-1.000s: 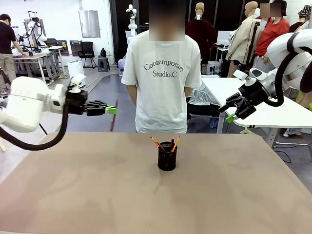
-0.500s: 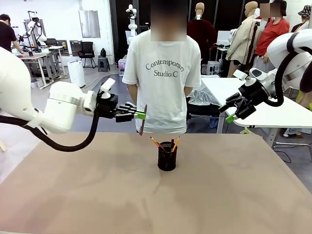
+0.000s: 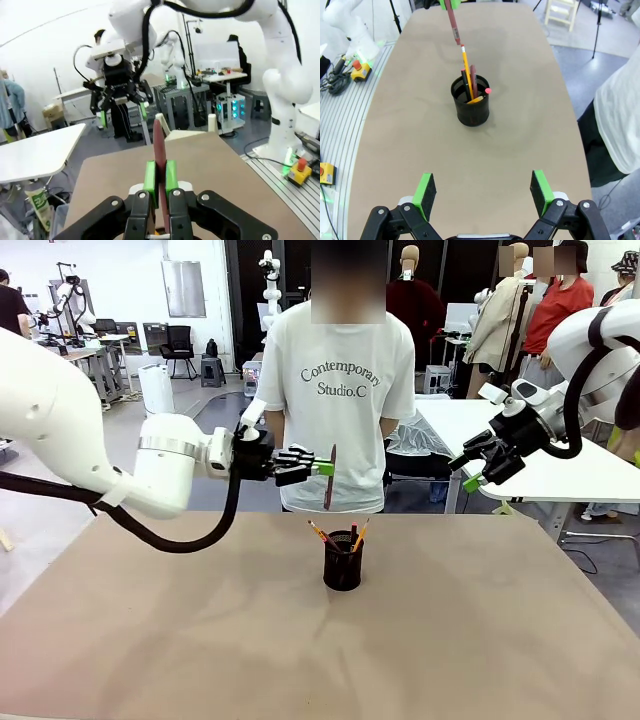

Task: Place the pens into the pen holder.
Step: Pick up a writing instrument from the table and place it into the Pen holder.

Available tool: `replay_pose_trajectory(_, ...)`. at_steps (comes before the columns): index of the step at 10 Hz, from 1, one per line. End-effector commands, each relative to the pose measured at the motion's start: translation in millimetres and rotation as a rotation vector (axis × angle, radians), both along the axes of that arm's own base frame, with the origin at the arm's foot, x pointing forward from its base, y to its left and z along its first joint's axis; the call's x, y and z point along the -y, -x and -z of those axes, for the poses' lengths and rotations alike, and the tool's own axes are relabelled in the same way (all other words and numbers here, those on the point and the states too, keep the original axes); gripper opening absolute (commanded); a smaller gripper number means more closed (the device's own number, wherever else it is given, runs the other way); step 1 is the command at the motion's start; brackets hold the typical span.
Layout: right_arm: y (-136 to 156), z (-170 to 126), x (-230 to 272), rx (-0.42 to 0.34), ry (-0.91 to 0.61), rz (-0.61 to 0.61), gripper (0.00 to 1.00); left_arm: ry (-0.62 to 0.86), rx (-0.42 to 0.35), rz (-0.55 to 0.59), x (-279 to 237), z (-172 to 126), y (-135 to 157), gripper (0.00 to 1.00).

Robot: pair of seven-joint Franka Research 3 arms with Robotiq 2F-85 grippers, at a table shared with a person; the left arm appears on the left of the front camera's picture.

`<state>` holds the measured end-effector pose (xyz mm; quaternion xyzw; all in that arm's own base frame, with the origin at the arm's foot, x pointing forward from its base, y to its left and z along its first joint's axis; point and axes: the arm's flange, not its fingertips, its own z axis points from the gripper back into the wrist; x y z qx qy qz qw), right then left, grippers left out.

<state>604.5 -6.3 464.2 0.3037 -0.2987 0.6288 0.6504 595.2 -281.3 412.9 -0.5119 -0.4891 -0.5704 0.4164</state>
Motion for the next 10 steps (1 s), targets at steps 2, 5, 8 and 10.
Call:
replay_pose_trajectory(2, 0.2, -2.9, -0.3, 0.009, 0.006, 0.000, 1.00, 0.042, -0.017, -0.028, 19.9, 8.0, -5.4, 0.00)
replay_pose_trajectory(5, 0.2, -2.9, -0.3, 0.009, 0.006, 0.000, 1.00, 0.043, -0.071, -0.069, 39.4, 32.3, -16.8, 0.00)
replay_pose_trajectory(8, 0.2, -2.9, -0.3, 0.009, 0.006, 0.000, 1.00, 0.023, -0.063, -0.046, 32.3, 33.1, -7.3, 0.00)
replay_pose_trajectory(10, 0.2, -2.9, -0.3, 0.009, 0.006, 0.000, 1.00, 0.021, -0.072, -0.045, 36.5, 42.1, -11.4, 0.00)
